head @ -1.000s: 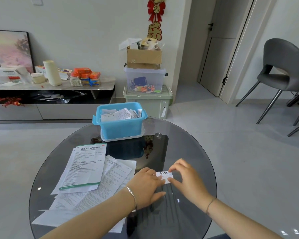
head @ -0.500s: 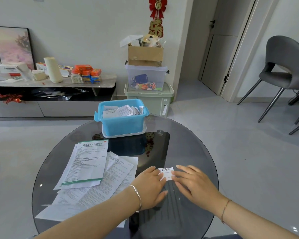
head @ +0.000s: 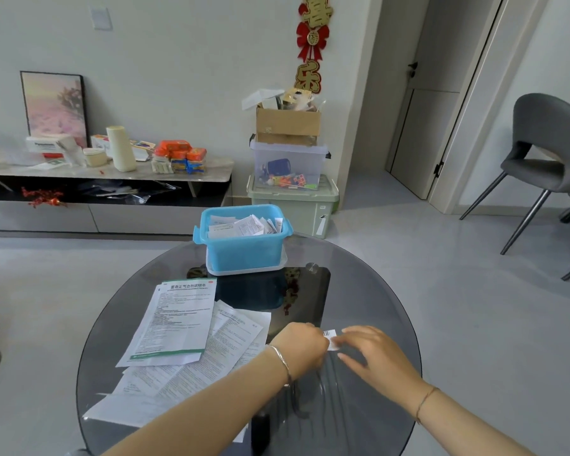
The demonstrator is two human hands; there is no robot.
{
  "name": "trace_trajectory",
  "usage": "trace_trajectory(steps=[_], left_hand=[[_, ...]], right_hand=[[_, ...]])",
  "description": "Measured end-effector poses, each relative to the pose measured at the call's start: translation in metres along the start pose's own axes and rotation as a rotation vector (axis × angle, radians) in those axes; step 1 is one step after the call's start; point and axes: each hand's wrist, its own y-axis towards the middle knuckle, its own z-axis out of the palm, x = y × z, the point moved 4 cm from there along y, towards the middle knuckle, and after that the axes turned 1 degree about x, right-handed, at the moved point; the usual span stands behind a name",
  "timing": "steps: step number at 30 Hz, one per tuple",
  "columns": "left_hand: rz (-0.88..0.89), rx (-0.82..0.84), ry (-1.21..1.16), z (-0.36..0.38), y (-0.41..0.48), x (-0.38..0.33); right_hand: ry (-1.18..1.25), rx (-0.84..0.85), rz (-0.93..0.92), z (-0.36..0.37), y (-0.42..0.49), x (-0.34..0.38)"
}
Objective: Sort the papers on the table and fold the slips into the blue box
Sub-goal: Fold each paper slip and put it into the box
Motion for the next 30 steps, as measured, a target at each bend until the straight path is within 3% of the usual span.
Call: trace_trajectory(steps=[3, 5, 10, 12, 15, 18, 21, 25, 30], left_hand=[[-0.008, 0.002, -0.015, 0.002, 0.004, 0.01], [-0.06, -0.054, -0.159, -0.002, 0.004, 0.024], [-0.255, -0.49, -0.912, -0.03, -0.018, 0.084], [-0.326, -0.559, -1.077, -0.037, -0.027, 0.11], [-0.403, -0.613, -1.195, -0.046, -0.034, 0.148], [-0.454, -0.699, -1.187, -0.055, -0.038, 0.187], [-0.541, -0.715, -0.992, -0.054, -0.044, 0.228], [-0.627, -0.557, -0.712, -0.031, -0.051, 0.255], [-0.633, -0.496, -0.64, -0.005, -0.046, 0.256]], right_hand=[[-0.013, -0.043, 0.001, -0.001, 0.014, 0.005], [0.031, -0.069, 0.031, -0.007, 0.025, 0.011], [0.63, -0.131, 0.321, -0.025, 0.067, 0.025], [0.848, -0.151, 0.377, -0.03, 0.092, 0.039], [0.91, -0.104, 0.383, -0.038, 0.135, 0.058], [0.863, -0.082, 0.327, -0.044, 0.182, 0.072], [0.816, -0.147, 0.296, -0.046, 0.227, 0.08], [0.736, -0.22, 0.3, -0.042, 0.267, 0.077], [0.633, -0.062, 0.295, -0.001, 0.285, 0.079]])
